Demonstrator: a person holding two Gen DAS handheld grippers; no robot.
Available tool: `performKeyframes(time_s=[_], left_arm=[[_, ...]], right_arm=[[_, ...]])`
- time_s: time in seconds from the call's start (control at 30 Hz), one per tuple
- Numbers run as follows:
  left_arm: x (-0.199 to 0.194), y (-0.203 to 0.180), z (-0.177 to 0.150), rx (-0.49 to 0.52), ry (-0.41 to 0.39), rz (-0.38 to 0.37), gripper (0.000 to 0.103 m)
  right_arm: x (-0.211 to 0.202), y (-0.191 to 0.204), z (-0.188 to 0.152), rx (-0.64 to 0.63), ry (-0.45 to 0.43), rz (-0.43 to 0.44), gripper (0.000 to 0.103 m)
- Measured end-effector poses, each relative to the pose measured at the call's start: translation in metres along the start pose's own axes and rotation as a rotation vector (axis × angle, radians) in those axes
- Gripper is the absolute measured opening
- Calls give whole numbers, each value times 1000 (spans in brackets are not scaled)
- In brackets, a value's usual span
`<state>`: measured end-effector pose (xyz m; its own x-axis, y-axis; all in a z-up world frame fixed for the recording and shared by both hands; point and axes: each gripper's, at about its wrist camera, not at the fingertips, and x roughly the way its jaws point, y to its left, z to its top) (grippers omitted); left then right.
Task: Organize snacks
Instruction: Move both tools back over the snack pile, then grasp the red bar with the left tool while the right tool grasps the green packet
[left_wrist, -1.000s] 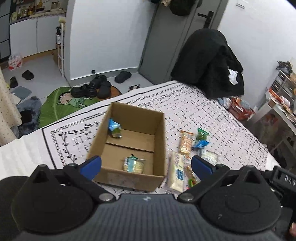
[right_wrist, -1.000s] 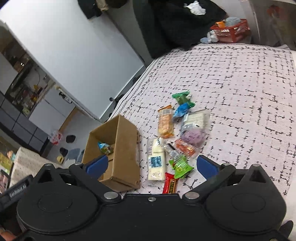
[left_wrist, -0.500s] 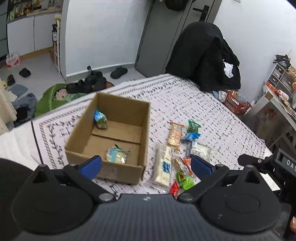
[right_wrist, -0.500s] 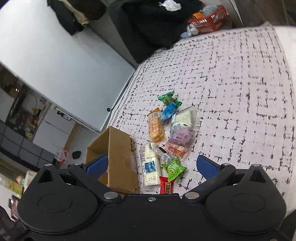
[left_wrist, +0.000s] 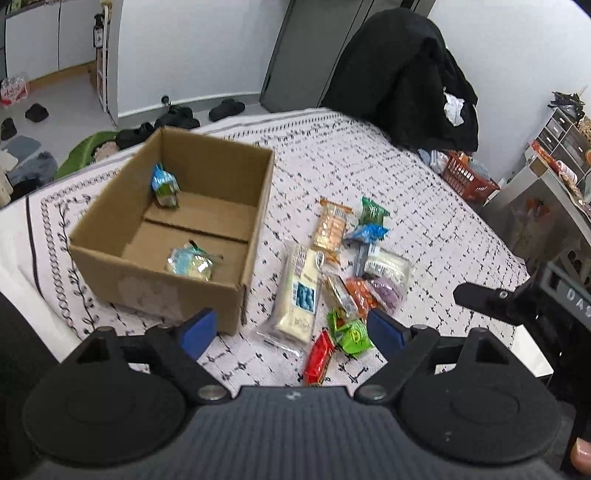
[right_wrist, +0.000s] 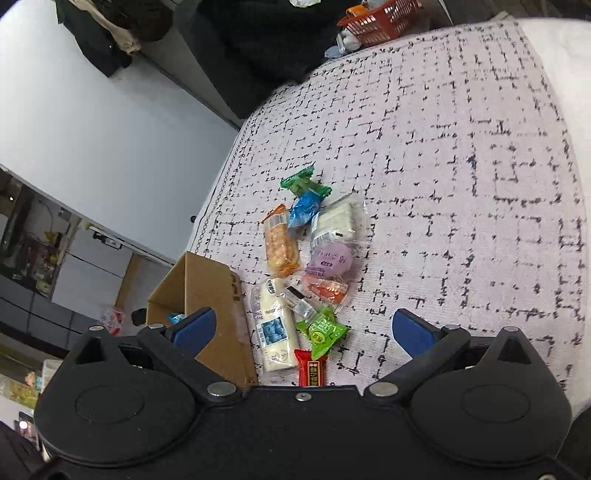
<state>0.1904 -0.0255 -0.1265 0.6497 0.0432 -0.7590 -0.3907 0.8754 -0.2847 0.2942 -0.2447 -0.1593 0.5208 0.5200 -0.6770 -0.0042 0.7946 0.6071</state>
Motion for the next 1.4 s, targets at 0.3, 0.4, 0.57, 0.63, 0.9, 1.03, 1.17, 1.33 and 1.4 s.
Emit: performKeyframes(time_s=[0.3,0.4,0.57,0.63,0.9,1.03,1.17,1.33,1.4], left_arm=[[36,-2,-12,-42,58,-2,71],[47,-2,-18,-51,86,-13,64],[63,-3,-27,-66,124,-32,57],[70,-4,-30,-68,141,-38,53],[93,-11,-36,-78,176,-60,41],[101,-10,-38,-83,183,-53,39],[104,-13,-38,-58,181,-43,30],[104,-10,-36,-75,201,-60,19],[102,-9,-36,-81,205,-67,18]], right_arm=[[19,-2,-8,-5,45,-21,103],[25,0,-9,-19,53,-13,103],[34,-2,-11,-7,58,-20,103],[39,-2,-12,-8,66,-18,103],[60,0,-16,-12,110,-31,72],[71,-1,-16,-5,136,-43,66],[82,1,-17,-13,148,-72,62],[97,4,-21,-34,178,-111,54],[102,5,-23,-44,180,-128,43]])
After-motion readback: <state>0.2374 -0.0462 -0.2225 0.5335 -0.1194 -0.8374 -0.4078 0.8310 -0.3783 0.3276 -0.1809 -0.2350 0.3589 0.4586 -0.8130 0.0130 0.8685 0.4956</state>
